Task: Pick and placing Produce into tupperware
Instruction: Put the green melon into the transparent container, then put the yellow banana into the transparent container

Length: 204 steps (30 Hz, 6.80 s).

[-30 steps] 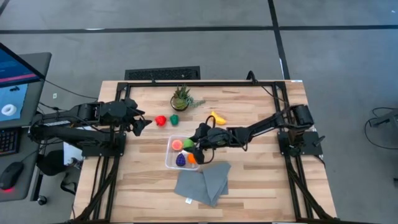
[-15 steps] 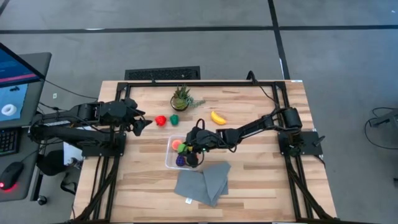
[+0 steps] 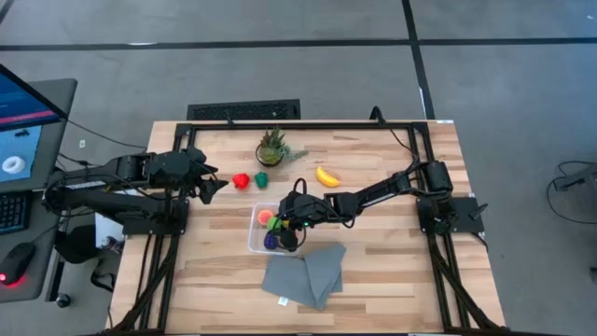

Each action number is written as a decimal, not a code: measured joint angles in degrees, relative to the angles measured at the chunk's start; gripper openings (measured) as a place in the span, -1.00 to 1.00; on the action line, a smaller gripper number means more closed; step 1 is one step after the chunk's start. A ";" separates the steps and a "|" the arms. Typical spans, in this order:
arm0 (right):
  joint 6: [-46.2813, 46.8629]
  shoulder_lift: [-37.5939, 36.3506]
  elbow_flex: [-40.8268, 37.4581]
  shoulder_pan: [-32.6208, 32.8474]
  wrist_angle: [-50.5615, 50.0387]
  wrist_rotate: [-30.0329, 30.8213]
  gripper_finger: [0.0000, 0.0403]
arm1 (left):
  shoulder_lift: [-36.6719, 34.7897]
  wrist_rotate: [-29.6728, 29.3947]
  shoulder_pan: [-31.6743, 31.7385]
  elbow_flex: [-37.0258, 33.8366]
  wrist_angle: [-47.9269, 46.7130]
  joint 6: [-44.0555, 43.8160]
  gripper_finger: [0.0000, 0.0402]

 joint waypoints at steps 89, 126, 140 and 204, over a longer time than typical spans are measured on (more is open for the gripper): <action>-9.00 -5.33 6.44 -1.18 -18.23 1.63 0.44 | 0.01 0.13 0.00 0.00 -0.69 0.67 0.53; -6.96 -30.63 -8.52 -2.42 -22.03 12.45 0.44 | 0.01 -0.75 0.01 0.00 -3.26 8.44 0.53; 4.24 -45.96 -30.04 -1.59 -15.43 28.72 0.44 | 0.01 -3.95 0.01 0.00 -3.06 11.16 0.53; -5.20 -22.24 -10.93 -31.80 -40.69 -6.59 0.64 | 0.06 -2.78 0.01 -11.10 4.17 7.28 0.53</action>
